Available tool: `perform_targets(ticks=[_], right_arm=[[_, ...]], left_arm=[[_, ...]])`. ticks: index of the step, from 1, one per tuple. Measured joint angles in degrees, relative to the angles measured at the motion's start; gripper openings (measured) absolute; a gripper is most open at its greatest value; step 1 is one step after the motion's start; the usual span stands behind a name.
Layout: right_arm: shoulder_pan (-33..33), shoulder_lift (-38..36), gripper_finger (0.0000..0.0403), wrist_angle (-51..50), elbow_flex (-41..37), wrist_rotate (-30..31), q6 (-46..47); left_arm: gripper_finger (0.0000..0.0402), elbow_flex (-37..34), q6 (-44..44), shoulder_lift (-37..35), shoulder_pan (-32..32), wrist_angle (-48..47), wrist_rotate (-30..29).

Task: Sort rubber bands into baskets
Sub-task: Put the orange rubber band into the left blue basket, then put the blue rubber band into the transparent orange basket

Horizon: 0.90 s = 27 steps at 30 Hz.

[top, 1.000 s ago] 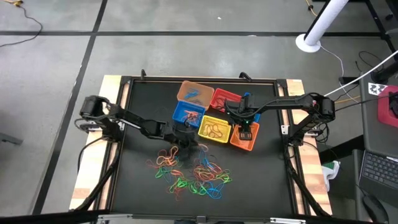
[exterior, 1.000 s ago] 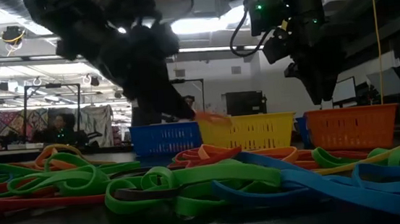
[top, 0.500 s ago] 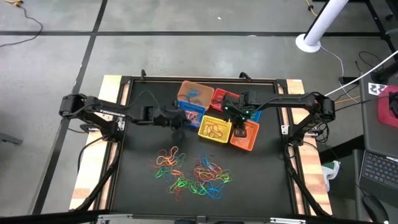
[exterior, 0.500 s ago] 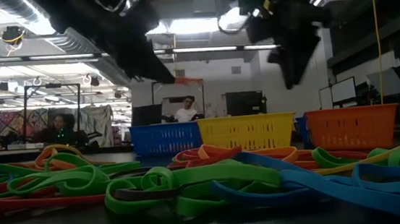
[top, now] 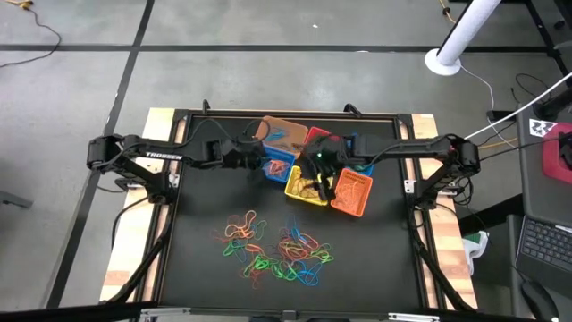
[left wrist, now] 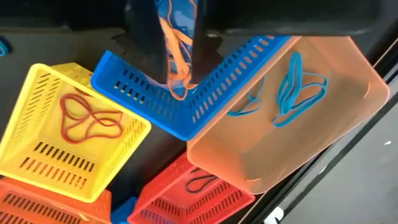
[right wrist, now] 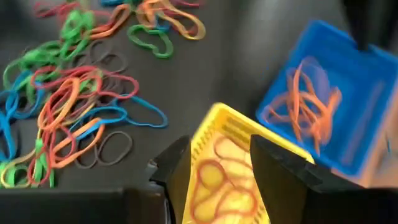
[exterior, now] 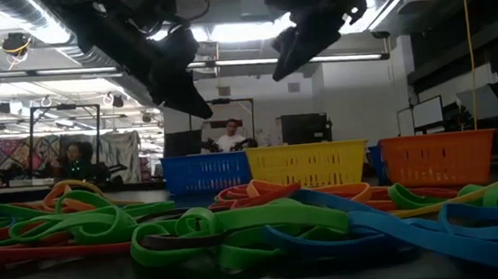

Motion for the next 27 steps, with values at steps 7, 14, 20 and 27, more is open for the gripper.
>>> perform_targets(ticks=[7,14,20,27], right_arm=[[5.69,3.13,0.0166,4.84,0.01,0.02,-12.05],[9.39,9.89,0.0166,8.08,-0.06,0.04,-16.58],[11.03,15.44,0.0166,11.09,-0.06,0.46,-16.97],[11.07,19.99,0.0166,11.24,-0.06,1.03,-22.37]], left_arm=[[0.0136,-0.01,-0.09,0.0,0.49,0.31,0.01],[0.0144,-0.22,-2.72,0.0,-0.07,0.53,0.18],[0.0142,-0.24,-7.23,0.0,-2.21,0.24,0.31],[0.0141,-0.24,-8.49,0.0,-5.82,0.09,0.32]])
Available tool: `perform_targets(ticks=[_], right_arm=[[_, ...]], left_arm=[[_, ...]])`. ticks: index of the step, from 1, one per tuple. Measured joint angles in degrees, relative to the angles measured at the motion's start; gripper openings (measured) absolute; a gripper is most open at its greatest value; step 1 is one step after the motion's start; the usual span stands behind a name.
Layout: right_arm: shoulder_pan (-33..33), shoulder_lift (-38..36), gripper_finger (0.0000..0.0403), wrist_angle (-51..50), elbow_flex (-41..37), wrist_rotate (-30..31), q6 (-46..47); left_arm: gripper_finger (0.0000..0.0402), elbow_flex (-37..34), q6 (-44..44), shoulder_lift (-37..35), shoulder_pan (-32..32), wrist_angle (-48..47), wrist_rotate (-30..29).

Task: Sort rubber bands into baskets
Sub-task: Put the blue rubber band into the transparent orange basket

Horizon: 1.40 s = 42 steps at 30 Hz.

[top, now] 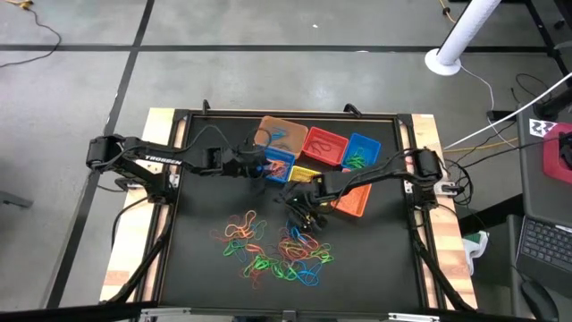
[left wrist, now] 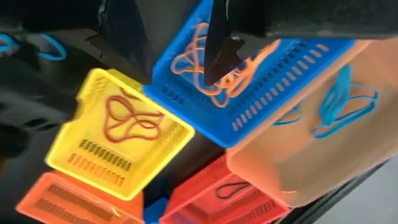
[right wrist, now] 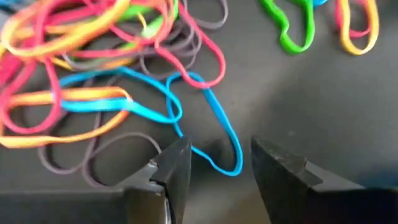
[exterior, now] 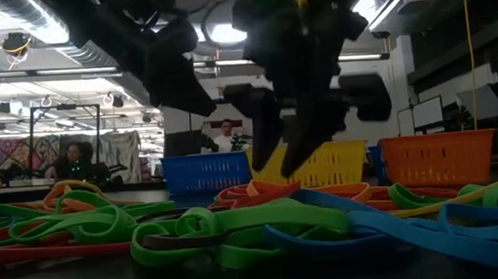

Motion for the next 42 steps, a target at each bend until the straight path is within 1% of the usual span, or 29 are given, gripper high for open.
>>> perform_targets(ticks=[10,18,23,25,27,32,36,38,42], right_arm=[[-0.05,4.24,0.0166,0.71,0.21,2.52,-0.21],[-0.09,4.58,0.0165,0.62,0.24,1.48,-0.19],[-0.08,4.66,0.0162,0.32,0.17,1.43,-0.17],[-0.07,4.67,0.015,0.14,0.15,1.38,-0.19],[-0.05,4.69,0.0129,0.0,0.13,1.14,-0.17],[-0.03,4.74,0.0064,-0.42,0.05,0.95,-0.15],[0.01,4.74,0.0015,-0.49,0.02,1.02,-0.12],[0.01,4.67,0.0007,-0.47,0.02,1.02,-0.08],[0.01,3.51,0.0019,-0.65,-0.08,1.33,-0.02]], left_arm=[[0.0141,0.0,-4.69,0.0,-4.24,-0.02,0.01],[0.0141,0.0,-8.38,0.0,-6.72,0.0,-0.01],[0.0141,0.0,-8.54,0.0,-7.94,-0.01,-0.02],[0.0141,0.0,-8.55,0.0,-8.37,0.0,-0.02],[0.0141,0.0,-8.55,0.0,-8.73,0.0,-0.01],[0.0141,0.0,-8.57,0.0,-9.3,0.0,-0.03],[0.0141,0.0,-10.27,0.0,-9.53,0.0,-0.16],[0.0141,0.0,-10.47,0.0,-9.53,0.0,-0.18],[0.0141,0.0,-11.04,0.0,-9.53,0.02,-0.23]])
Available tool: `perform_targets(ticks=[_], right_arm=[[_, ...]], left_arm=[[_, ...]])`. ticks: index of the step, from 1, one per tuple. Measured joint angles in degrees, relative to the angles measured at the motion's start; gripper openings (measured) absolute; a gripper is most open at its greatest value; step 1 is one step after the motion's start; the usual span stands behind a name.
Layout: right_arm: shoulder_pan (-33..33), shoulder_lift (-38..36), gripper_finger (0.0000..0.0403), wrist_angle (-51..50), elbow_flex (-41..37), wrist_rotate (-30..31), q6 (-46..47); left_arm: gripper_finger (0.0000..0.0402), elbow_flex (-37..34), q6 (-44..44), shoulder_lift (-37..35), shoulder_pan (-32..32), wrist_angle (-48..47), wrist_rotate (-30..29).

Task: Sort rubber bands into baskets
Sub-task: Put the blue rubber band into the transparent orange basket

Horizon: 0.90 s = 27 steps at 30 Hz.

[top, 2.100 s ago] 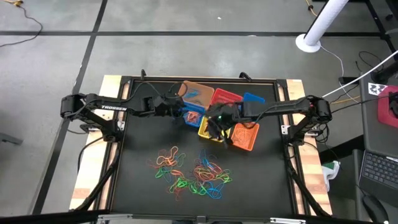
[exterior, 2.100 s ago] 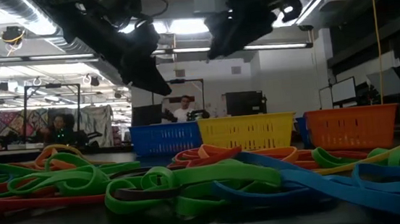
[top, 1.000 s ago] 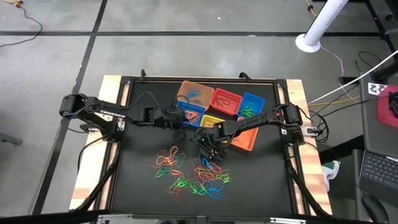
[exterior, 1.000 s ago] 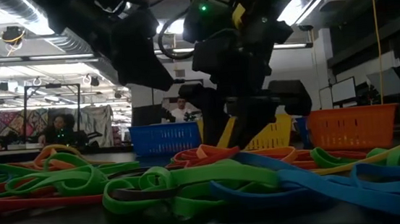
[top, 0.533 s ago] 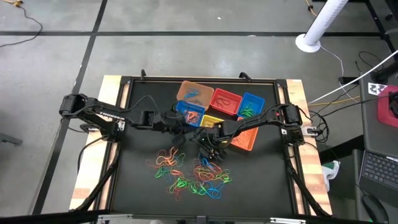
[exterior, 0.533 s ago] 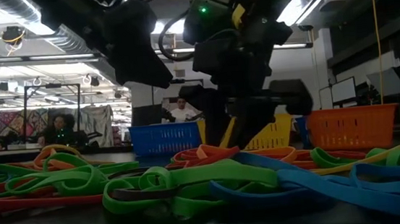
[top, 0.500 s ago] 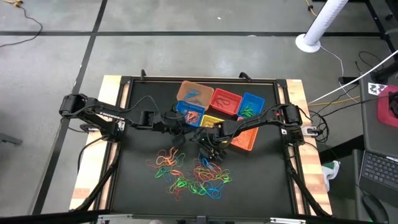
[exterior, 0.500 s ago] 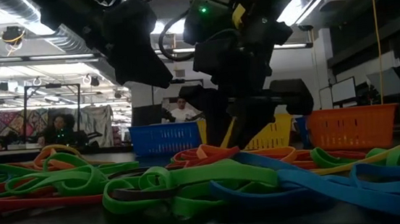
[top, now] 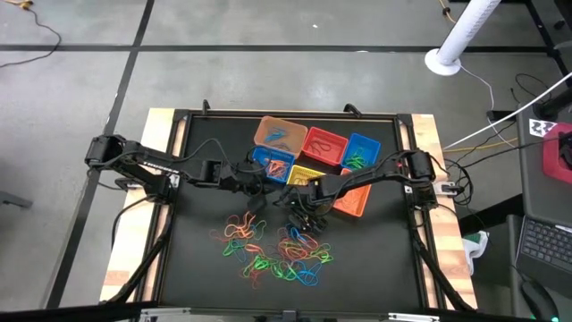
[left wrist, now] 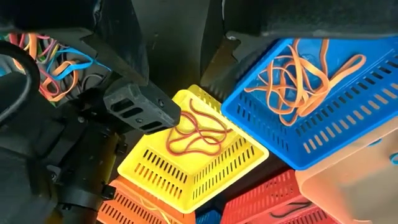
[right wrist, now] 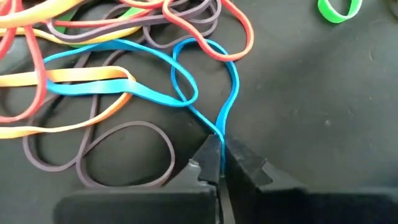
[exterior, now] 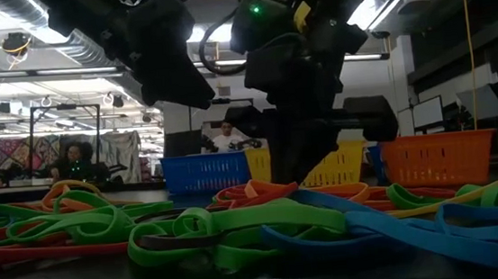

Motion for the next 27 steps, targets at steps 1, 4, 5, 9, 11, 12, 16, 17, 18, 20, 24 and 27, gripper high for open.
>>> perform_targets(ticks=[1,4,5,9,11,12,16,17,18,20,24,27], right_arm=[[0.0,-0.45,0.002,-0.25,-0.04,0.24,0.0],[-0.06,-2.84,0.0014,-1.57,-0.24,1.38,0.02],[-0.07,-3.88,0.0009,-1.3,-0.22,2.0,0.01],[-0.07,-7.76,0.0006,-0.93,-0.07,5.77,0.02],[-0.07,-9.48,0.0011,-1.22,-0.07,7.71,0.0],[-0.07,-10.54,0.0012,-1.05,-0.07,8.52,0.02],[-0.08,-13.99,0.0009,-0.33,-0.02,13.03,-0.56],[-0.23,-14.63,0.0007,0.11,-0.03,14.43,-1.22],[-0.45,-15.23,0.0006,0.87,-0.02,15.72,-1.62],[-1.12,-16.14,0.0003,3.15,0.0,18.62,-1.84],[-4.01,-16.56,0.0005,8.55,0.02,23.62,-2.09],[-7.28,-16.56,0.0006,12.13,0.04,25.19,-3.02]], left_arm=[[0.0141,0.0,-0.26,0.0,0.0,0.0,-0.02],[0.0141,0.0,-0.35,-0.15,0.01,0.06,-0.04],[0.0141,0.02,-0.35,-0.22,-0.01,0.11,-0.02],[0.0141,0.07,-0.35,-0.74,-0.13,-0.04,0.42],[0.0141,0.07,-0.35,-1.24,-0.51,-0.02,1.09],[0.0141,0.07,-0.35,-1.58,-0.8,-0.02,1.59],[0.0141,0.09,-0.33,-3.13,-2.62,-0.03,2.1],[0.0141,0.11,-0.33,-3.37,-3.17,0.0,2.1],[0.0141,0.13,-0.35,-3.66,-3.69,-0.01,2.12],[0.0141,0.13,-0.33,-3.93,-4.85,0.02,2.16],[0.0141,0.13,-0.37,-3.91,-7.4,-0.03,2.23],[0.0141,0.13,-0.33,-3.91,-9.21,-0.04,2.23]])
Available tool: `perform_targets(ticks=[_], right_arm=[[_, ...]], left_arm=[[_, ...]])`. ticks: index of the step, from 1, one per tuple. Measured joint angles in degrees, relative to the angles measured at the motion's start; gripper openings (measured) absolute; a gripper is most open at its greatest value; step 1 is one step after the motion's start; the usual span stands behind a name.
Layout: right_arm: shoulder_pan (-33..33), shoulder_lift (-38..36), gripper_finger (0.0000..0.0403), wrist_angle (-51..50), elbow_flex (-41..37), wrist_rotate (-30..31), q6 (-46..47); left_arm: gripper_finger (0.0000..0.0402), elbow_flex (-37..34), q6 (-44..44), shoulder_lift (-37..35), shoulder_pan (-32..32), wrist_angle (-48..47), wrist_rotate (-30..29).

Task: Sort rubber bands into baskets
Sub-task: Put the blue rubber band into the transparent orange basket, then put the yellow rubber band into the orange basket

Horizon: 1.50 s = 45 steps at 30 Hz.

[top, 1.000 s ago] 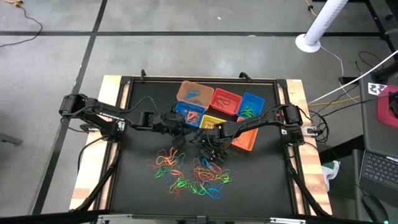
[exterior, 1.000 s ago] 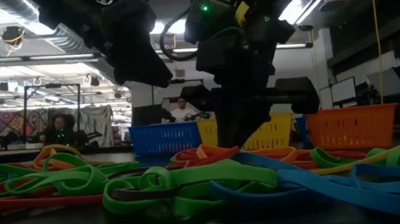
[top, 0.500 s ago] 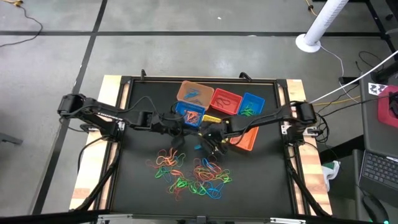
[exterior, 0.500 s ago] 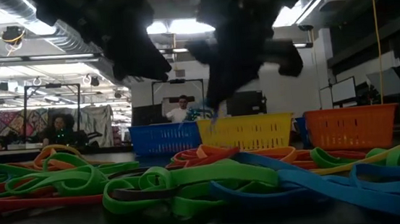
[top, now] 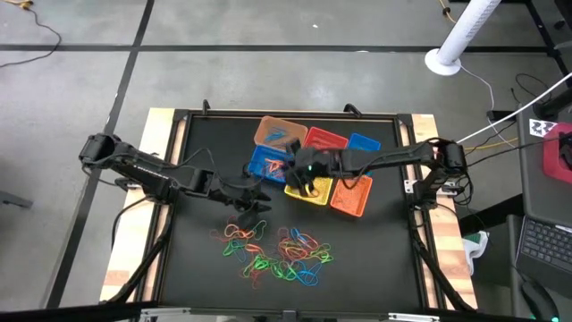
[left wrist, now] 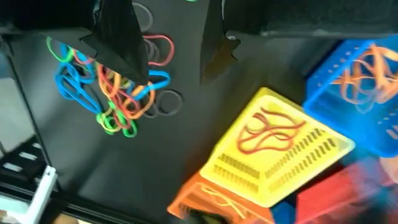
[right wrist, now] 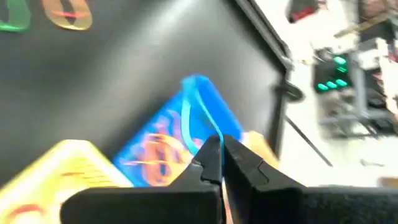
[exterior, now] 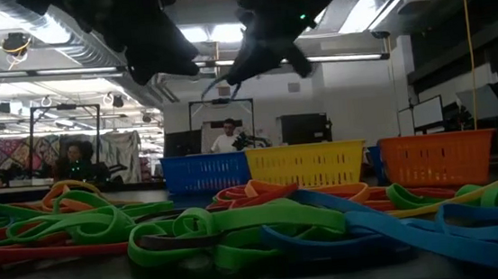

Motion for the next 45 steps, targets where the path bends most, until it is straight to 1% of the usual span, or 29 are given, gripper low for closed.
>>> perform_targets(ticks=[7,11,15,17,21,24,27,31,34,39,45], right_arm=[[-9.17,0.0,0.0007,2.0,0.0,-0.85,-0.02],[-14.11,0.84,0.0007,2.25,0.04,-4.98,0.0],[-17.73,1.9,0.0007,3.64,0.02,-8.95,0.6],[-18.87,2.44,0.0007,5.16,0.13,-9.97,0.83],[-20.26,3.01,0.0011,4.92,0.13,-10.99,1.65],[-20.63,3.47,0.0032,4.18,0.02,-10.53,2.06],[-20.56,4.09,0.007,4.38,0.07,-10.61,3.46],[-20.53,5.16,0.0121,4.38,0.07,-10.94,7.13],[-20.53,5.66,0.0149,4.38,0.07,-10.92,9.21],[-20.53,5.84,0.0171,4.31,0.07,-10.94,9.71],[-20.53,5.84,0.0174,3.42,0.07,-10.96,9.75]], left_arm=[[0.0141,0.0,0.0,0.0,-3.31,-1.54,0.0],[0.0141,-0.08,-0.79,0.04,-4.35,-3.33,-0.04],[0.0141,-0.26,-2.45,0.07,-4.69,-4.65,-0.15],[0.0141,-0.26,-2.95,0.07,-4.69,-4.62,-0.17],[0.0141,-0.26,-5.59,0.07,-4.69,-6.42,-0.26],[0.0141,-0.26,-9.14,0.09,-4.69,-9.41,-0.35],[0.0141,-0.26,-13.33,0.24,-4.69,-13.13,-0.78],[0.0141,-0.26,-19.75,2.11,-4.78,-16.95,-1.7],[0.0141,-0.28,-23.75,4.32,-5.15,-18.4,-1.71],[0.0141,-0.31,-25.42,7.75,-6.04,-18.74,-1.68],[0.0141,-0.31,-28.28,9.31,-6.58,-20.47,-1.66]])
